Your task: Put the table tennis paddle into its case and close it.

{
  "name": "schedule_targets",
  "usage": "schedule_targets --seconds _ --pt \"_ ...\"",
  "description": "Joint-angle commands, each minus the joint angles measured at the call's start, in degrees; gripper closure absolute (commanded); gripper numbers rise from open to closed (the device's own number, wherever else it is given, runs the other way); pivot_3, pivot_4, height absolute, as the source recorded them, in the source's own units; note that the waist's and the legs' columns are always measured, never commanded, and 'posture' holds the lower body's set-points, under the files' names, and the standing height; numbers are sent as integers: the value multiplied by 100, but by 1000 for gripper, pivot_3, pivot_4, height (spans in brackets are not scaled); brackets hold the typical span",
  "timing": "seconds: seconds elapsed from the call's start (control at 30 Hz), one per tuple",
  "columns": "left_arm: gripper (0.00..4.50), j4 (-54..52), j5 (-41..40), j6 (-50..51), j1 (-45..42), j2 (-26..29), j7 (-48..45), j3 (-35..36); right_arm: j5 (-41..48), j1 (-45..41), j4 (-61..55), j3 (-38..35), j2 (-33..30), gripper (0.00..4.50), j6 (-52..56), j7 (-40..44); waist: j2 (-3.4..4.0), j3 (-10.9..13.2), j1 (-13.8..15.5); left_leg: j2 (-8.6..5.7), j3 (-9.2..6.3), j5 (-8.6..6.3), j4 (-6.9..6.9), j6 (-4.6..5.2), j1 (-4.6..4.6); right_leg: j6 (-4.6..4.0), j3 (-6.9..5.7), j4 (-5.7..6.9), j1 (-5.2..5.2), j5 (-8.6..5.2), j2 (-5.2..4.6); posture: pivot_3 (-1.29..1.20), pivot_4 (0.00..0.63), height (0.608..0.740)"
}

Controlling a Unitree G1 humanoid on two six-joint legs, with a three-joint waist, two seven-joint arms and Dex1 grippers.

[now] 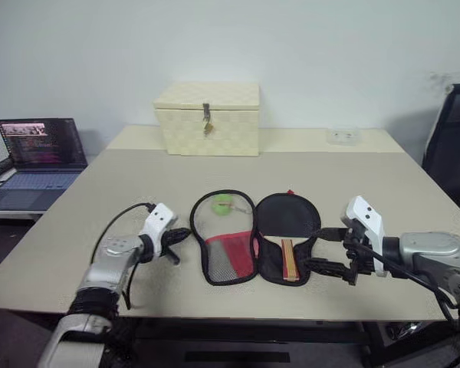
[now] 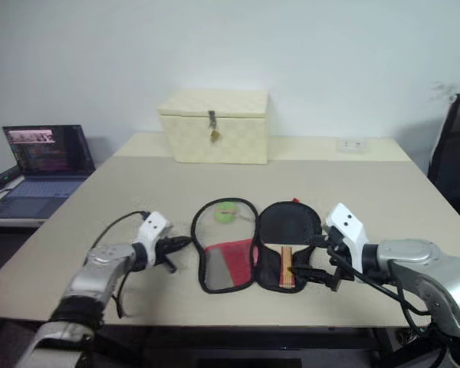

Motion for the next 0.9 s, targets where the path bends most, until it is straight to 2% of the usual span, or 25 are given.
schedule_targets --seconds 0.03,0.3,0.47,0.73,0.83,0.9 --pt "4468 -131 -84 -85 -292 -331 -162 -137 31 -21 -61 -73 -126 0 -163 -1 -1 0 7 -1 1 0 2 0 -1 2 -1 -2 1 2 -1 0 150 740" --pt "4468 -1606 -578 692 -1113 -1103 -491 -366 42 158 125 -460 -416 0 -212 20 -3 2 12 -2 1 0 18 0 -7 7 -1 -1 3 6 4 0 150 740" --pt "4468 -1432 -498 631 -1484 -1506 -476 -571 14 75 285 -545 -504 0 -244 -40 -1 1 -46 -17 8 -4 35 5 6 17 3 -6 24 8 4 0 150 740" --pt "4468 -1225 -449 459 -1348 -1344 -504 -506 -94 54 549 -555 -448 0 -176 -396 0 2 -150 -11 9 -4 36 7 12 28 10 -4 24 2 25 0 150 740" --pt "4468 -1599 -751 622 -1041 -1095 -795 -337 -95 -5 774 -549 -173 0 -59 -738 0 1 -156 -8 12 -5 36 6 11 26 14 -5 25 4 22 0 150 740" --pt "4468 -2200 -1186 908 -659 -808 -1319 -259 -95 -87 911 -487 74 0 44 -997 0 2 -171 0 13 -4 34 6 12 22 15 -3 23 5 22 0 150 740"
